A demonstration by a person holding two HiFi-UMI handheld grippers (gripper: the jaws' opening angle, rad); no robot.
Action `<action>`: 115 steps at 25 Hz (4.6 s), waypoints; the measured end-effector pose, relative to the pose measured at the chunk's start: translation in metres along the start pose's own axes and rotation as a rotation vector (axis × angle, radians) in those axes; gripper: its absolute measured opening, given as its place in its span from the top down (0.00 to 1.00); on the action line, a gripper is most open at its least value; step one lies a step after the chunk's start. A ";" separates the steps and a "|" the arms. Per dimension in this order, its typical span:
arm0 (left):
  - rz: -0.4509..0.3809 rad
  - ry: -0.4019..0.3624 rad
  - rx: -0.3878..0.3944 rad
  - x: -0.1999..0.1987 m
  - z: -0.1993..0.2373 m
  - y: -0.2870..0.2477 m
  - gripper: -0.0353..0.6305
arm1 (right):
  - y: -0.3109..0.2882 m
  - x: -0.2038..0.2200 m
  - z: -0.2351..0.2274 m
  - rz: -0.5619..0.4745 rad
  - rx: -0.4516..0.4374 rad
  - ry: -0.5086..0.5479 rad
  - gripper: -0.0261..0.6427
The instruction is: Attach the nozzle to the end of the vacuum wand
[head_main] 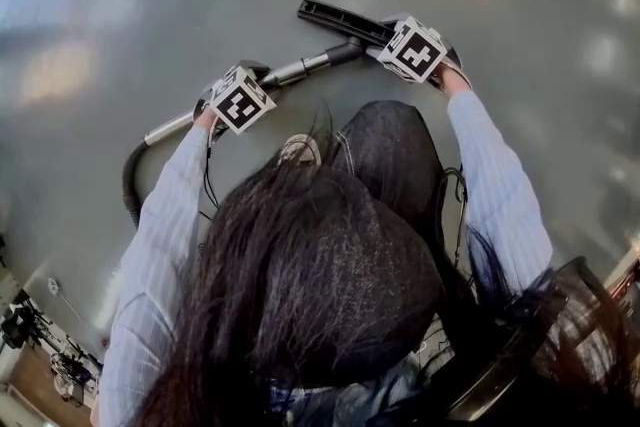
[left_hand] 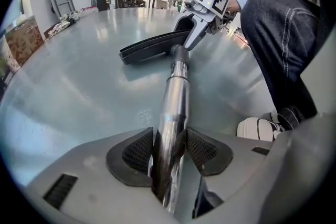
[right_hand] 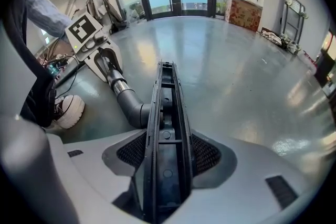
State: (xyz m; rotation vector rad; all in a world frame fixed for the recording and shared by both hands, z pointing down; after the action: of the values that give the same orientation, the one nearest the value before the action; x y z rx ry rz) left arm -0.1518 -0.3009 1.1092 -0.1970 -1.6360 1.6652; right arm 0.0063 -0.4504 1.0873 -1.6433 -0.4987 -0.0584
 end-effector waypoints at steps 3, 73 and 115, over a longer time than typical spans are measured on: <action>-0.015 -0.005 -0.024 0.001 0.001 0.004 0.69 | 0.007 0.001 -0.002 -0.011 -0.015 -0.033 0.61; -0.520 0.702 -0.302 -0.260 -0.199 0.482 0.94 | 0.544 -0.068 0.271 -0.628 -0.085 -0.893 0.95; -0.652 0.594 -0.374 -0.244 -0.364 0.781 0.94 | 0.764 -0.143 0.444 -0.734 0.060 -0.856 0.95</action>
State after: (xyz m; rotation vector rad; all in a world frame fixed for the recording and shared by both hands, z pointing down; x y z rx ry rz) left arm -0.0847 -0.0629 0.2484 -0.2741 -1.3297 0.7101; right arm 0.0358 -0.1047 0.2621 -1.2899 -1.7203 0.1248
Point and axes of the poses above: the fingertips, and each gripper's own axes: y backward along the fingers, z to its left, x out of its underside, the point moved 1 cm from there along y, backward along the fingers, and after that the axes turned 9 degrees about -y, right-handed, at the moved point
